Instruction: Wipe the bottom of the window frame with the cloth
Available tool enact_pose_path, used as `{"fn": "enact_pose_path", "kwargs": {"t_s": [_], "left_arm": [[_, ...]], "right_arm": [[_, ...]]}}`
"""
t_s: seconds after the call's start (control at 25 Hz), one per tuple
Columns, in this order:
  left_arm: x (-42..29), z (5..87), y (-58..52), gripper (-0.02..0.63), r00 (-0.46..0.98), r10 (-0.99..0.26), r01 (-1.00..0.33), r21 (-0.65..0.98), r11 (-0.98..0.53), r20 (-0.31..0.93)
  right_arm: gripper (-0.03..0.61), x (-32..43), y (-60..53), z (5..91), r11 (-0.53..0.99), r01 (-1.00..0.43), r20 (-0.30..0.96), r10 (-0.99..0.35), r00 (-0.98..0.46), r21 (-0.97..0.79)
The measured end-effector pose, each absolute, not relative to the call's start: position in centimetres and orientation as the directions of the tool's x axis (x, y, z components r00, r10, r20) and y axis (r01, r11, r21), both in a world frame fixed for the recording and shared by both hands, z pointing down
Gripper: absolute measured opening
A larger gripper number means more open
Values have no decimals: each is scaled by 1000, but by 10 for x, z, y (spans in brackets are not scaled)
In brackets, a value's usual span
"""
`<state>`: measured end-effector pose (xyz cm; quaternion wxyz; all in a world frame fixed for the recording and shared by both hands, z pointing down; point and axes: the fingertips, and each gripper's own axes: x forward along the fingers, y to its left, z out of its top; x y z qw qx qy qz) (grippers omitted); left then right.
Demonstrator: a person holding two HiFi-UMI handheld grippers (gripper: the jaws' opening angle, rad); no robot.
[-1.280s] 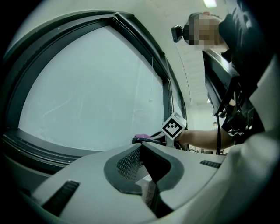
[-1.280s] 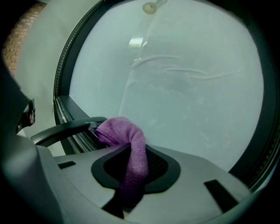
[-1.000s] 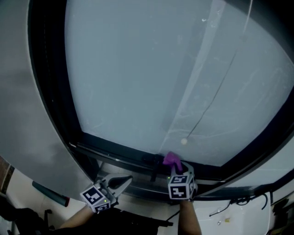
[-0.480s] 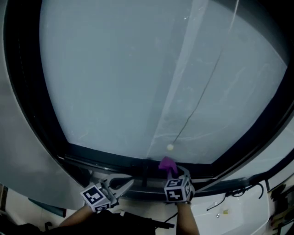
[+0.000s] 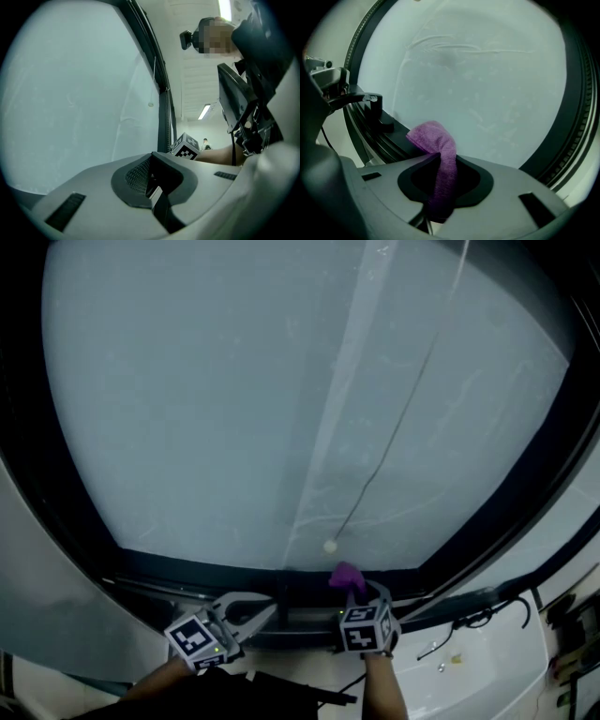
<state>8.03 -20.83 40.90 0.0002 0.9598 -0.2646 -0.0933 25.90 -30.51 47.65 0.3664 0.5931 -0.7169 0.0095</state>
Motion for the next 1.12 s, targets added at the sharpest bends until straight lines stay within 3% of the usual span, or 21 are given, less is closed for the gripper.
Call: {"fn": "enact_pose_path", "kwargs": {"t_s": [0.6, 1.12], "left_arm": [[111, 412, -220, 4, 884, -446, -448, 23, -894, -137], [116, 416, -221, 5, 888, -441, -434, 79, -898, -134]], "right_arm": [[86, 330, -304, 483, 177, -880, 542, -834, 104, 440], [86, 352, -306, 485, 149, -886, 545, -828, 131, 439]]}}
